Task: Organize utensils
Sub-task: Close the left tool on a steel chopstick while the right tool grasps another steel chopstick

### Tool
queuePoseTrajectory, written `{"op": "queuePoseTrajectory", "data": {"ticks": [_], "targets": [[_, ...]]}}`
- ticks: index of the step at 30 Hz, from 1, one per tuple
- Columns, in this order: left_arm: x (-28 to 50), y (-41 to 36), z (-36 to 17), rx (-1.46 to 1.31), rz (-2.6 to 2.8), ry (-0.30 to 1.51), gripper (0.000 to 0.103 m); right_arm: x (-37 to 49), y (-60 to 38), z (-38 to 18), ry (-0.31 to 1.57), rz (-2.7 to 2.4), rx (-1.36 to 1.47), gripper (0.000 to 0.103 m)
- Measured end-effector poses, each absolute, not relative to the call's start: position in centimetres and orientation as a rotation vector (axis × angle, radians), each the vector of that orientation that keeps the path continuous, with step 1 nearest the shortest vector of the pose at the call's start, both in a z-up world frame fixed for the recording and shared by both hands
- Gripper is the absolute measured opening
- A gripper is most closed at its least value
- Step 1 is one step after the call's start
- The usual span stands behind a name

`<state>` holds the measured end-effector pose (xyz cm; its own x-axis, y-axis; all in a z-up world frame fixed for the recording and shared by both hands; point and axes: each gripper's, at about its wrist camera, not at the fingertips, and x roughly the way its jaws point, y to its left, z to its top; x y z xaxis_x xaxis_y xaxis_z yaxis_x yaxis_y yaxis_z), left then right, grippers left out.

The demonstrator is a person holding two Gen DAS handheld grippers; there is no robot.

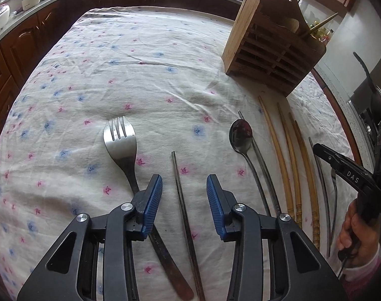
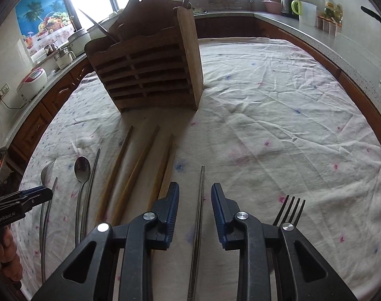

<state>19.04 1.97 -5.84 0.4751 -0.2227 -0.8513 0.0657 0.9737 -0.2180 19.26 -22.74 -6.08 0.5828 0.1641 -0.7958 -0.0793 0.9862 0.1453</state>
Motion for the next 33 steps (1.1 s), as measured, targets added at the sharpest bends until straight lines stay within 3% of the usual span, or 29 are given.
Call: {"op": "queuePoseTrajectory", "data": {"ticks": [4,11,16,29,33], "targets": [[19.7,1.8,-5.9,-0.142,-0.175,1.068,0.034,20.3,-22.5,-6.7,0.949,0.138,0.054,0.023],[19.9,1.3,-6.2,-0.059,-0.159,1.041,0.016,20.6,-21.7,-6.9,0.95,0.145,-0.013,0.02],[19.8,1.2,-6.3,-0.034,-0.144,1.027,0.009,20.5,-21.7,-6.9,0.94,0.138,0.0,0.014],[19.4,0.3,-6.4,0.039,-0.123,1.011,0.008,20.3,-21.4,-6.9,0.927,0.132,-0.003,0.011],[19.5,0.5,-6.2,0.015,-0.129,1.016,0.003,20.1,-21.7,-6.8,0.93,0.153,0.054,0.005]]}}
